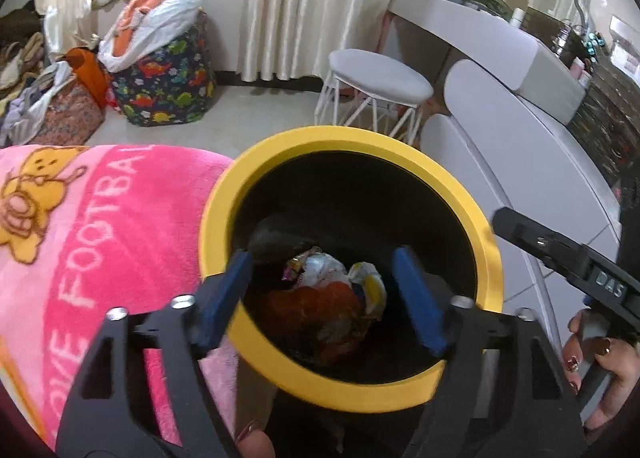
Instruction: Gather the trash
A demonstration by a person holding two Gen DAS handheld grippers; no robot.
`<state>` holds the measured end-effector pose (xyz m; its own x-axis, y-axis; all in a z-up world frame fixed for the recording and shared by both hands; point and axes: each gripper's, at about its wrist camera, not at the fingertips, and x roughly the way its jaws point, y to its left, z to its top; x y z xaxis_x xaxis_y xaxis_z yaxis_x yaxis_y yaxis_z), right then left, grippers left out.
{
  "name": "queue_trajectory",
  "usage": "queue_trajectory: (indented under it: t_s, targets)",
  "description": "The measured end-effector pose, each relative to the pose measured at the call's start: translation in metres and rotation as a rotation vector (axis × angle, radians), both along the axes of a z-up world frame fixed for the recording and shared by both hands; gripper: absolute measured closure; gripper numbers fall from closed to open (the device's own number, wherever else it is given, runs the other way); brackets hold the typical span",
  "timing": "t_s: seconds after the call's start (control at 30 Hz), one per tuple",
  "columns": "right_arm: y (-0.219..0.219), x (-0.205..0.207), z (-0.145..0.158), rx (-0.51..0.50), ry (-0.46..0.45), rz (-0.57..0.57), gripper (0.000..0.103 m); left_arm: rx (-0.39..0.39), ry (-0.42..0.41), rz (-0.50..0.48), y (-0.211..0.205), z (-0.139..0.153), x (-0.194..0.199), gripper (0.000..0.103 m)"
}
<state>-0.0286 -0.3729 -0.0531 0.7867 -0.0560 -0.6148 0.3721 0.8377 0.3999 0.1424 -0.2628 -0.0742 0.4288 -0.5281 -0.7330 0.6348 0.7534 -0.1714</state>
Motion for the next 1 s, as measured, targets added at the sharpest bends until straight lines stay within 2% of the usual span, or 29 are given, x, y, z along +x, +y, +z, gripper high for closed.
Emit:
queue_trajectory:
  t_s: [0.07,0.13,0.27,0.47,0.9,1.0]
  targets:
    - [0.003,-0.004,0.004,-0.021,-0.012,-0.004,0.027,-0.012,-0.013,0.012,0.006,0.005,-0.003,0.025]
    - [0.009,-0.010,0.011,-0.051,-0.033,-0.009,0.023,-0.011,-0.037,0.036,0.013,0.011,-0.008,0.014]
    - [0.025,-0.019,0.022,-0.112,-0.073,-0.011,0.014,-0.028,-0.079,0.081,0.033,0.023,-0.017,0.011]
    - [0.053,-0.029,0.034,-0.195,-0.133,0.015,0.007,-0.055,-0.144,0.164,0.066,0.038,-0.033,0.011]
    - [0.133,-0.066,0.041,-0.328,-0.278,-0.005,0.006,-0.052,-0.368,0.371,0.138,0.059,-0.088,0.011]
    - [0.147,-0.074,0.039,-0.347,-0.293,0.010,0.006,-0.054,-0.380,0.384,0.150,0.060,-0.096,0.011]
